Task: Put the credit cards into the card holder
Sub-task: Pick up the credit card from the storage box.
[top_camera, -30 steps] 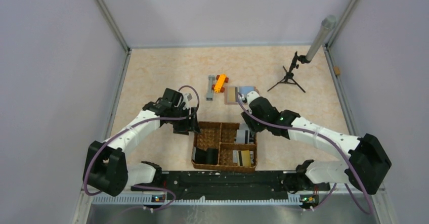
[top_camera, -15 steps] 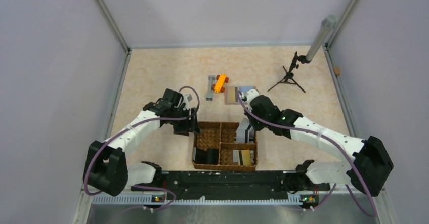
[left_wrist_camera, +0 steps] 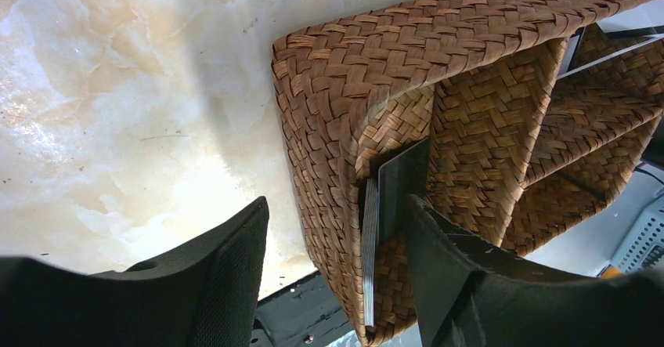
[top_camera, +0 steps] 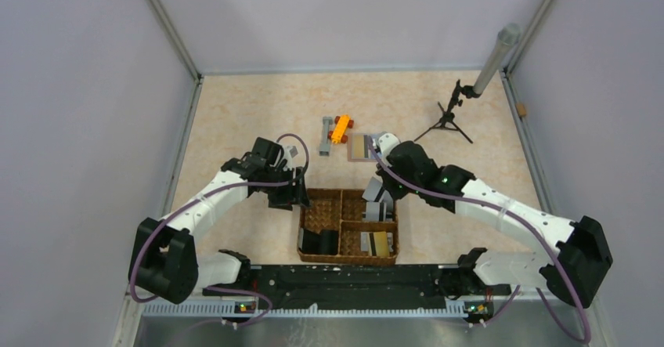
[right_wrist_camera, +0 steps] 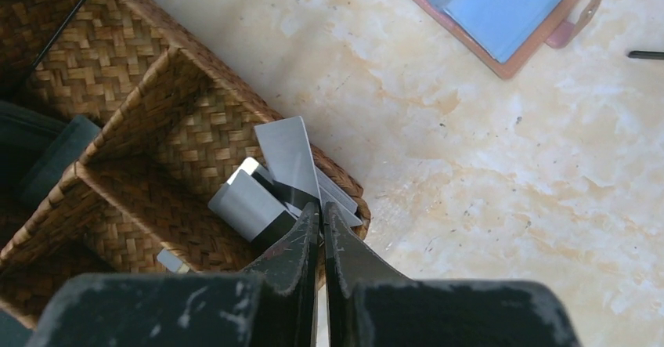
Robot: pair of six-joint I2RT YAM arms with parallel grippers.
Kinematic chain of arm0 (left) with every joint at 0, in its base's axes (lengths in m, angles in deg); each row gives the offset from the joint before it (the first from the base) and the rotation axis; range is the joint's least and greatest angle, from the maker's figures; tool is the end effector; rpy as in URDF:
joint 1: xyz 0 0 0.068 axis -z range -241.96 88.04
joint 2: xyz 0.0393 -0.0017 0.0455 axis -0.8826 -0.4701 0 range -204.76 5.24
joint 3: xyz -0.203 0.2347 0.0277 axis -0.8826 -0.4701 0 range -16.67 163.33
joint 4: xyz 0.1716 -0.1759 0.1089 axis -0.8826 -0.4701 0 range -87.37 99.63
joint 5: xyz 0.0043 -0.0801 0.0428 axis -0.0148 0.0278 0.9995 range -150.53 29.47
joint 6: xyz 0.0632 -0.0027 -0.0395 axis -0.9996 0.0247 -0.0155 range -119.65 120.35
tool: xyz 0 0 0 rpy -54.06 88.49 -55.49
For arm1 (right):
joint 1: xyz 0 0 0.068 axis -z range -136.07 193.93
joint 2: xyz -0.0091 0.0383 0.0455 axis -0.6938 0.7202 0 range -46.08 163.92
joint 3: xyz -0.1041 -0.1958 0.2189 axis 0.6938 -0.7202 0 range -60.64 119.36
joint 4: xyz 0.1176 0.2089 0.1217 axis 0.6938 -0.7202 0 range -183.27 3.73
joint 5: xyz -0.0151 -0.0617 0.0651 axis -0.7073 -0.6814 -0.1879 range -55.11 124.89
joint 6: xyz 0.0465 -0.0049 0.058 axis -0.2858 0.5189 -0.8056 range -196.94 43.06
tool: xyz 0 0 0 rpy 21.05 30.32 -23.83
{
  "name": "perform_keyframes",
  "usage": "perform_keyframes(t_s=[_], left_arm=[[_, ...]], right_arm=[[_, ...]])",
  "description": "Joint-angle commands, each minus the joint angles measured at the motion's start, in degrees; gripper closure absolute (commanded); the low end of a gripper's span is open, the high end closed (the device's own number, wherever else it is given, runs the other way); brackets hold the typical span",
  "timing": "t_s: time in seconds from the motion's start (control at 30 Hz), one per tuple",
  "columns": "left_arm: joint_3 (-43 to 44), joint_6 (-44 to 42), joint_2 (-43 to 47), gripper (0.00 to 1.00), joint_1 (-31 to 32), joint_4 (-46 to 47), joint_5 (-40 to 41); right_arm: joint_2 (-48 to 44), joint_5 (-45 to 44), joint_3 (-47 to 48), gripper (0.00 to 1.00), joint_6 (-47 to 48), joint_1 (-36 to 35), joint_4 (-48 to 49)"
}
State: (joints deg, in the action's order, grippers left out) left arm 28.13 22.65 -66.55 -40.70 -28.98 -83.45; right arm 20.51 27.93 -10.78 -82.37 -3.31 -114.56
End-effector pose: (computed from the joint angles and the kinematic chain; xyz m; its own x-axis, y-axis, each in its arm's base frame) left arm 0.2073 -0.1069 0.2209 -0.9688 0.0019 -0.2477 0.1257 0.8654 -0.4850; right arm 0.1787 0.1820 0.2809 -0.5416 -0.4472 -0.7118 -0.6222 0.7827 -0.0184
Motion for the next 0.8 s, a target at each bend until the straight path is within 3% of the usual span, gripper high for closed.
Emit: perform_keyframes(t_s=[0.0,0.23,0.53,0.77], left_arm=[[1.2,-1.3,0.8,0.36,-0.3,0.1,-0.1],[2.5,-2.3,2.4,0.36,-0.2,-1.3,0.4],[6.5,-4.6,8.4,0.35,-0.2,-1.6,2.0],[9.3,-6.9,13.6,0.23,0.6,9.9,-10.4]], right_arm=[[-2.3,4.7,2.5,1.0,2.1,-0.7,1.7],[-4.4,13.3,2.1,1.0,2.0,-0.7,4.8],[-6.3,16.5,3.8,1.0,2.3,-0.4,6.6],[-6.7,30.6,5.2,1.0,0.7,5.4,9.6]])
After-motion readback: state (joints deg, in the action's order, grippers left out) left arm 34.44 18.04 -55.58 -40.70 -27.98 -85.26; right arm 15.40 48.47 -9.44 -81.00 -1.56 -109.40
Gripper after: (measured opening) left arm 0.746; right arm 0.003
